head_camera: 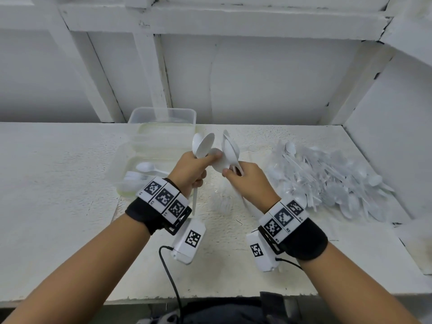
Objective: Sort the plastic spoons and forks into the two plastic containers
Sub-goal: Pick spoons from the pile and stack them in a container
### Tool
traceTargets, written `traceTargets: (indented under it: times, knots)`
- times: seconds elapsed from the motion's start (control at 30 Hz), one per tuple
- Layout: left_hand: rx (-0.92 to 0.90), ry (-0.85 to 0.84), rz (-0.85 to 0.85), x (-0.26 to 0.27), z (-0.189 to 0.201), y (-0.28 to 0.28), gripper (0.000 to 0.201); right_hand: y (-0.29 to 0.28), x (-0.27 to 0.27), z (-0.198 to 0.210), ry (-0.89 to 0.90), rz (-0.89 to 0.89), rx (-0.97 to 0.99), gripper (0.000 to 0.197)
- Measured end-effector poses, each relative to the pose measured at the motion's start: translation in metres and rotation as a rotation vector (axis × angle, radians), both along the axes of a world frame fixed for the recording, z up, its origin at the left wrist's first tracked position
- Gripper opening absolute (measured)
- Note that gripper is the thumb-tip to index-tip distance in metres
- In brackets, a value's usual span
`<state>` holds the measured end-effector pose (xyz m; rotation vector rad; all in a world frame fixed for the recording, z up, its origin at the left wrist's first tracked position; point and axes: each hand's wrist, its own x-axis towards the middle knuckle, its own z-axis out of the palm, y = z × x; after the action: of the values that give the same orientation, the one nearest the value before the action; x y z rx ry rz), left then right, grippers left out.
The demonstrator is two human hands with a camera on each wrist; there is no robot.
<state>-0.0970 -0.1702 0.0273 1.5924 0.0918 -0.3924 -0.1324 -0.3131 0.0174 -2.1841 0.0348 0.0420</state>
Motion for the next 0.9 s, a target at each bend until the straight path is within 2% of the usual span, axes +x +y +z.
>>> traceTargets:
  times: [0.07, 0.13, 0.3, 0.4, 0.5, 0.57, 0.7, 0.8, 0.9]
  knots:
    - [-0.008, 0.024, 0.010, -0.004, 0.002, 0.003, 0.050, 0.001, -0.003, 0.002, 0.001, -0.037, 0.072, 0.024]
    - [-0.041, 0.085, 0.035, -0.007, 0.003, 0.005, 0.063, 0.001, -0.005, 0.005, -0.002, -0.090, 0.170, 0.025]
    - [-0.200, 0.114, -0.014, -0.015, 0.001, 0.005, 0.064, 0.014, -0.006, 0.011, 0.016, -0.090, 0.278, 0.031]
    - [-0.197, 0.087, -0.074, -0.020, 0.003, 0.001, 0.069, 0.024, -0.004, 0.010, 0.025, -0.094, 0.298, 0.035]
    - [-0.191, 0.094, -0.060, -0.023, 0.002, -0.002, 0.075, 0.030, -0.003, 0.008, 0.016, -0.085, 0.311, 0.033]
    - [-0.159, 0.106, -0.019, -0.023, 0.000, -0.005, 0.074, 0.034, -0.003, 0.006, -0.002, -0.087, 0.328, 0.025]
    - [-0.124, 0.070, 0.026, -0.019, -0.007, -0.008, 0.055, 0.037, -0.003, 0.004, -0.057, -0.116, 0.384, 0.012]
    - [-0.108, 0.035, 0.007, -0.019, -0.009, -0.008, 0.045, 0.037, -0.004, 0.005, -0.089, -0.131, 0.391, 0.019]
    - [-0.082, 0.020, -0.024, -0.018, -0.010, -0.007, 0.038, 0.035, -0.004, 0.006, -0.119, -0.150, 0.387, 0.018]
